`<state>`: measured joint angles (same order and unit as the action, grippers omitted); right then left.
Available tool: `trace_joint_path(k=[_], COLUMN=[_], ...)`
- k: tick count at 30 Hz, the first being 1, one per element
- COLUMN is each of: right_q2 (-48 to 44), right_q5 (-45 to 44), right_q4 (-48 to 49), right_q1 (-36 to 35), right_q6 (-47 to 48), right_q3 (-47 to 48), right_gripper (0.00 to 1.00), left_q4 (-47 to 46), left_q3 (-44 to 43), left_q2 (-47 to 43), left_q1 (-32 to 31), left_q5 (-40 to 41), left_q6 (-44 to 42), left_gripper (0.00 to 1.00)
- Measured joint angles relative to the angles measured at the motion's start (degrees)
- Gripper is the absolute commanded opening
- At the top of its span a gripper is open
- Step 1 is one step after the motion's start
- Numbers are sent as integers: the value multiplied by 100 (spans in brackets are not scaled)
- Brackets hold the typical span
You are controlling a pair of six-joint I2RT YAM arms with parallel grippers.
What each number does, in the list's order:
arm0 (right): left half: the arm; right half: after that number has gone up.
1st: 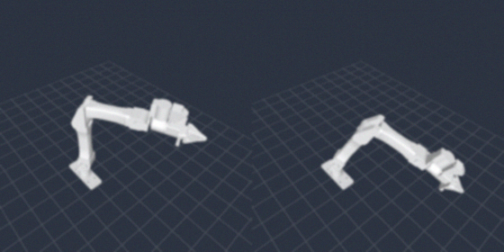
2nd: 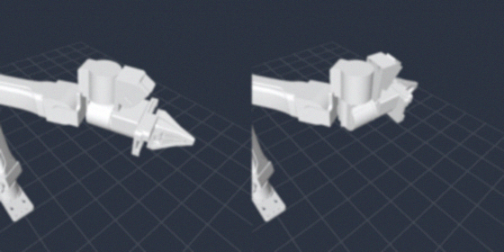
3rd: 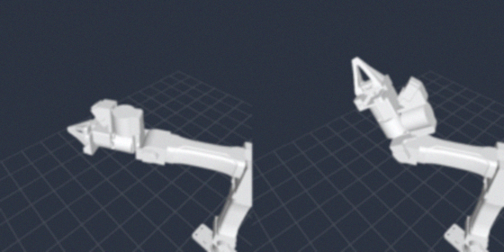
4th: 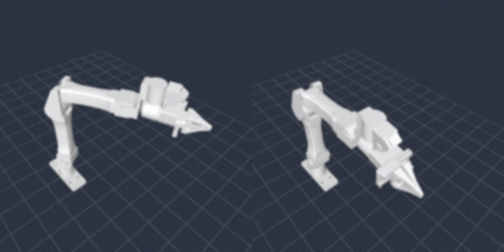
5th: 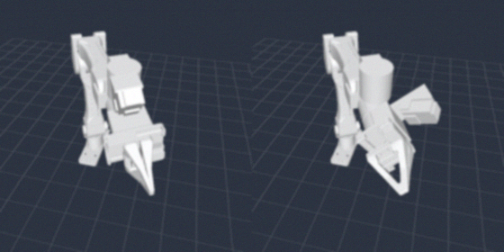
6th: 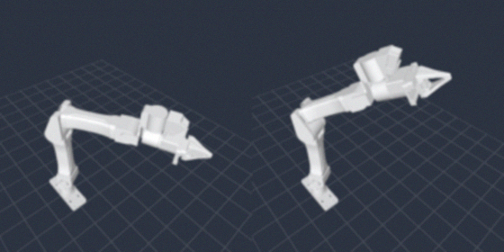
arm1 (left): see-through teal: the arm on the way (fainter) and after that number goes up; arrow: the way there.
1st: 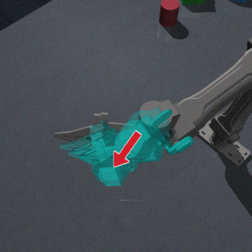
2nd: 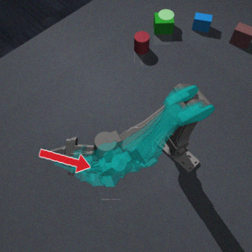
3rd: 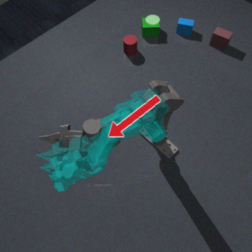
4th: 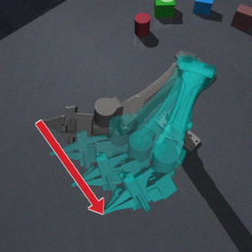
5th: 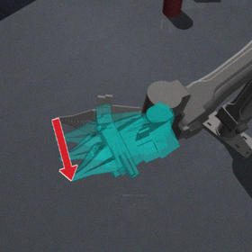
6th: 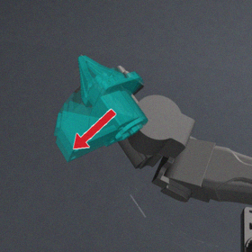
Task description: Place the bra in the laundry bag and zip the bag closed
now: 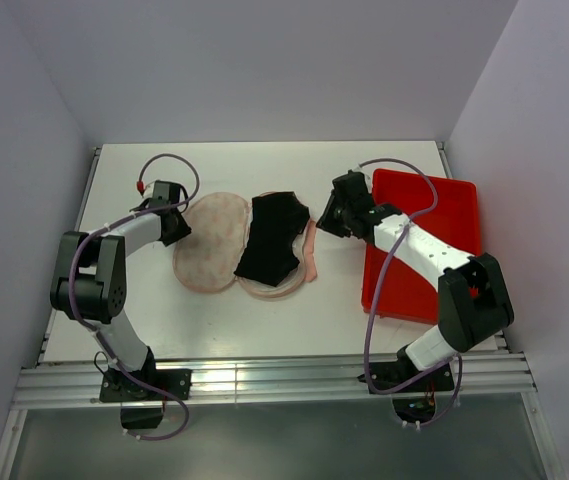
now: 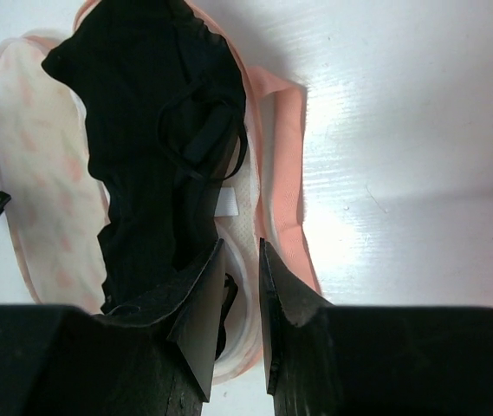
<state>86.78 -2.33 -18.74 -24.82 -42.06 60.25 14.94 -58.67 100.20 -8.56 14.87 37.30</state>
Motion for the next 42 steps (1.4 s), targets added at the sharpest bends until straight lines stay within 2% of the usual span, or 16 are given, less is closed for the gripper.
trace_joint_path(k=[3, 4, 6, 14, 23, 31, 36, 42], right_q2=[7, 13, 87, 772, 1174, 1786, 1993, 2048], right_q5=[9, 15, 24, 22, 31, 26, 33, 31], right_q4=[74, 118, 170, 289, 356, 457, 457, 466], right_q1=[24, 37, 66, 205, 197, -94, -234, -243], right_q6=[0, 0, 0, 0, -2, -20, -28, -28], right_q3=[-9, -28, -44, -46, -22, 293, 457, 662], right_gripper=[30, 30, 30, 30, 30, 29, 29, 29], left_q4=[11, 22, 44, 282, 804, 1008, 1145, 1257], left_q3=[20, 22, 31, 125, 46, -83, -306, -1093], left_q2=[11, 15, 20, -133, -1191, -1567, -1751, -1735], left_q1=[0, 0, 0, 0, 0, -57, -389, -1126], left_q5=[7, 13, 39, 105, 144, 35, -35, -52], left_q6=[42, 57, 116, 144, 131, 125, 138, 258], left_gripper=[19, 9, 0, 0, 0, 0, 0, 0])
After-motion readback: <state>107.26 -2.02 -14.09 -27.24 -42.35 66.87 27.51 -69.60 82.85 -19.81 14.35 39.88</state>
